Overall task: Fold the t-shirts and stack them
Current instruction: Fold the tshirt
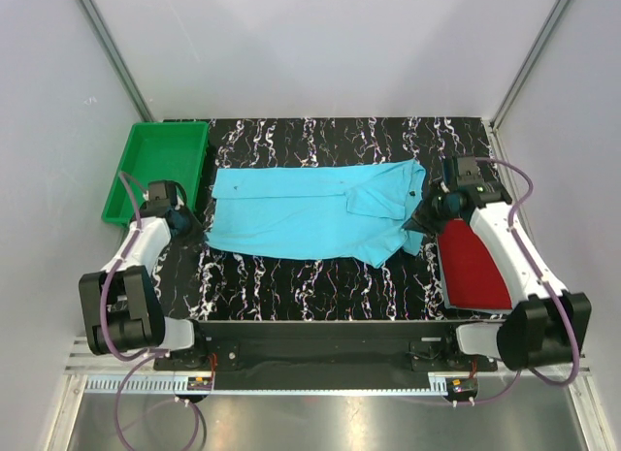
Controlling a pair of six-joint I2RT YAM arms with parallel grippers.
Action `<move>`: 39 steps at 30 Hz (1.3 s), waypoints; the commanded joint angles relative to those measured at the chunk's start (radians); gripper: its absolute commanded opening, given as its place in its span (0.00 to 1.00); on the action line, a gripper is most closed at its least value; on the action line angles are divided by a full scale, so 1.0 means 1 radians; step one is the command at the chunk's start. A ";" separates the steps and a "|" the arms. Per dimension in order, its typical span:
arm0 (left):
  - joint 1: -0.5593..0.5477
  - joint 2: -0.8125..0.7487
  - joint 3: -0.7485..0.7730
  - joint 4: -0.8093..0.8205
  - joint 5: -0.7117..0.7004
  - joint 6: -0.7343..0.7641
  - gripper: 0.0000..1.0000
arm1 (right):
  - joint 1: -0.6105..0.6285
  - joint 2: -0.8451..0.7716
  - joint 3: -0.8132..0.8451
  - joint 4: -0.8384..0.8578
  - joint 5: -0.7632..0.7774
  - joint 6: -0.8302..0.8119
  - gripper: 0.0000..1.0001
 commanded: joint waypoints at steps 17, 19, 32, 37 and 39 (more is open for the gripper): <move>-0.043 0.396 0.484 -0.005 -0.026 0.032 0.00 | -0.073 0.568 0.644 0.061 -0.034 -0.127 0.00; -0.043 0.408 0.513 -0.011 -0.026 0.027 0.00 | -0.078 0.602 0.684 0.061 -0.043 -0.128 0.00; -0.057 0.571 0.663 -0.034 -0.009 0.029 0.00 | -0.101 0.817 0.891 0.052 -0.100 -0.116 0.00; -0.061 0.609 0.689 -0.037 -0.007 0.035 0.03 | -0.111 0.848 0.934 0.052 -0.100 -0.115 0.00; -0.063 0.619 0.703 -0.040 -0.007 0.038 0.04 | -0.116 0.866 0.946 0.052 -0.101 -0.113 0.00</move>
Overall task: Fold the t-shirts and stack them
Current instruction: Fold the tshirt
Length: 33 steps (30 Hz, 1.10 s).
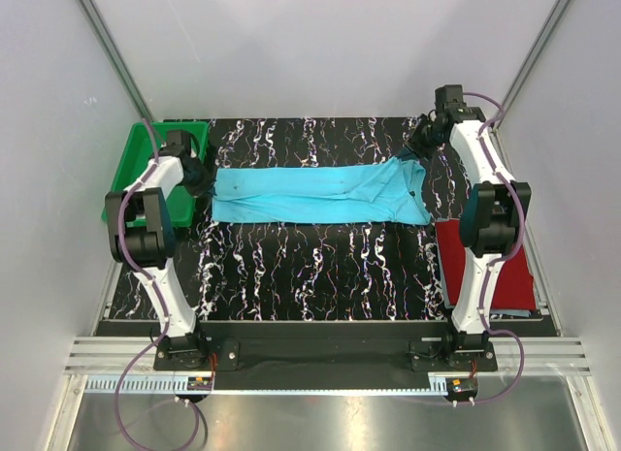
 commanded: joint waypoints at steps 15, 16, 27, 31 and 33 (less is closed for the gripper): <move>-0.022 0.062 0.113 -0.011 -0.010 0.055 0.29 | -0.031 0.089 0.135 -0.034 0.009 0.011 0.00; -0.025 0.059 0.120 -0.017 -0.021 0.060 0.39 | -0.029 0.097 0.138 -0.041 0.013 0.011 0.00; -0.067 -0.221 -0.028 -0.069 -0.133 0.091 0.73 | -0.029 0.207 0.269 -0.075 0.070 -0.012 0.00; -0.099 -0.262 -0.113 -0.058 -0.089 0.065 0.69 | -0.029 0.264 0.328 -0.097 0.069 -0.019 0.03; -0.104 -0.254 -0.130 -0.054 -0.079 0.062 0.64 | -0.031 0.269 0.336 -0.104 0.067 -0.022 0.03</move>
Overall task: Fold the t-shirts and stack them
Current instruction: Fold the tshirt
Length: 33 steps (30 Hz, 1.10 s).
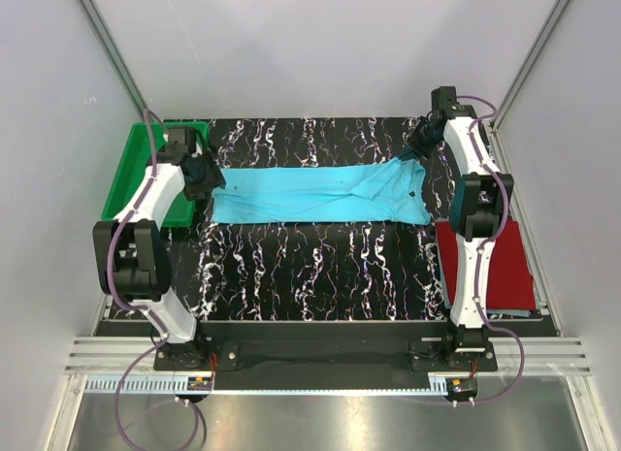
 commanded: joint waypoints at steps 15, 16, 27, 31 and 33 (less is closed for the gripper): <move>-0.017 0.116 -0.078 0.024 -0.042 -0.064 0.55 | -0.035 -0.005 0.046 -0.034 0.008 -0.042 0.05; -0.017 0.128 -0.069 0.024 -0.044 -0.064 0.54 | -0.035 -0.005 0.046 -0.037 0.006 -0.042 0.04; -0.017 0.210 -0.051 0.024 -0.070 -0.055 0.29 | -0.035 0.009 0.060 -0.040 -0.003 -0.037 0.04; -0.017 0.187 -0.052 0.003 -0.088 -0.034 0.00 | -0.037 0.009 0.057 -0.045 0.017 -0.043 0.04; -0.017 0.158 -0.084 0.004 -0.116 -0.021 0.00 | -0.037 0.009 0.055 -0.045 0.025 -0.045 0.04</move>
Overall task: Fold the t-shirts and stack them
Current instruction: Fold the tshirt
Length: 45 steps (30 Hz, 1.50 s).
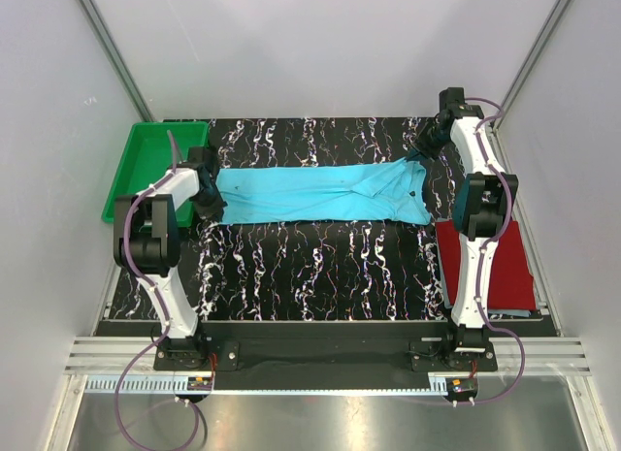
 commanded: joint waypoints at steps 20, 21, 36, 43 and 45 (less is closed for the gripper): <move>0.001 -0.113 -0.066 -0.027 -0.077 0.051 0.14 | -0.012 0.014 0.052 -0.031 0.089 0.024 0.04; 0.001 -0.128 -0.066 -0.030 -0.069 0.051 0.23 | -0.012 0.020 0.060 -0.031 0.072 0.026 0.06; -0.118 -0.187 0.078 -0.020 0.143 0.117 0.50 | -0.038 -0.201 -0.177 -0.108 0.141 -0.143 0.67; -0.124 -0.047 0.111 -0.004 0.215 0.092 0.48 | -0.039 -0.318 -0.483 0.001 0.092 -0.209 0.55; -0.123 -0.025 0.118 -0.003 0.215 0.095 0.48 | -0.039 -0.305 -0.513 0.002 0.090 -0.218 0.56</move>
